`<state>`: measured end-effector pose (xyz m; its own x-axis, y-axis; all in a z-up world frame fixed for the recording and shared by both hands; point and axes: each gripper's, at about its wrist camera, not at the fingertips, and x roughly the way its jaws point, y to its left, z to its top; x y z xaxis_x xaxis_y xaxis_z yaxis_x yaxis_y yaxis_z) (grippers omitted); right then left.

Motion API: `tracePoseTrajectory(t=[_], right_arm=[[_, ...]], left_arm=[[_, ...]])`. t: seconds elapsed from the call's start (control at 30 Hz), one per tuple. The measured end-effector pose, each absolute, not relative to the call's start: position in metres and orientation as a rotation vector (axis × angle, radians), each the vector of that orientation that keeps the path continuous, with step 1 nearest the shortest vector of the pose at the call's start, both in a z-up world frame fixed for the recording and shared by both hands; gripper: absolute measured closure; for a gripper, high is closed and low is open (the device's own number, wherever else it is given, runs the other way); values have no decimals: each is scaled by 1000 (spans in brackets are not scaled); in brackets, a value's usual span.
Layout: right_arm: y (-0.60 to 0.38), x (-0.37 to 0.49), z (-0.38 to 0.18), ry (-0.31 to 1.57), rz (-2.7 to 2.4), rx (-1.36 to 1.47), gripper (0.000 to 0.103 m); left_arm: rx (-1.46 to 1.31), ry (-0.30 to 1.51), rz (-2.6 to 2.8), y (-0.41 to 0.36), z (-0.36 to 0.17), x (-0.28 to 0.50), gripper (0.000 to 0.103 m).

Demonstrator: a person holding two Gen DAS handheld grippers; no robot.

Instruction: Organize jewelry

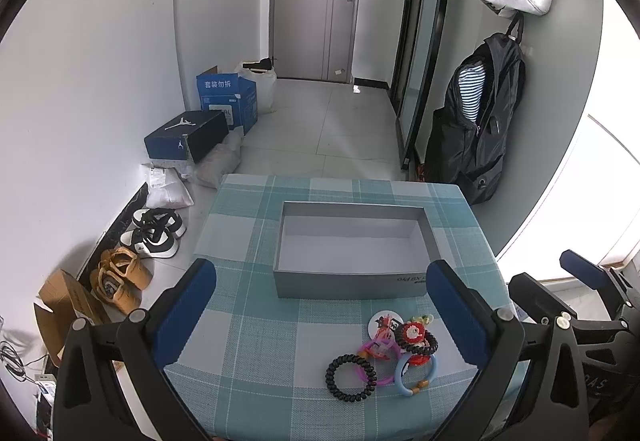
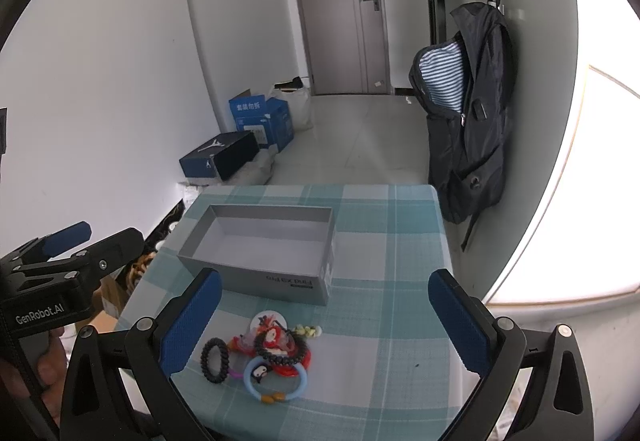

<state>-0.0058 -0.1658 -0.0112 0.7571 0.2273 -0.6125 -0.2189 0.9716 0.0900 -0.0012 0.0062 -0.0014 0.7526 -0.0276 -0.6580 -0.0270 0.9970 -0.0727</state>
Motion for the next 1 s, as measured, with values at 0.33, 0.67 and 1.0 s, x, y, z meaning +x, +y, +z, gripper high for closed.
tracePoseTrajectory(t=[0.33, 0.67, 1.0], right_arm=[[-168, -7, -15, 671, 247, 17, 0], [-169, -3, -13, 675, 244, 18, 0], [-169, -4, -14, 679, 245, 18, 0]], left_arm=[[-103, 713, 7, 11, -1, 0, 1], [-103, 711, -1, 12, 0, 0, 1], [-111, 715, 1, 13, 0, 0, 1]])
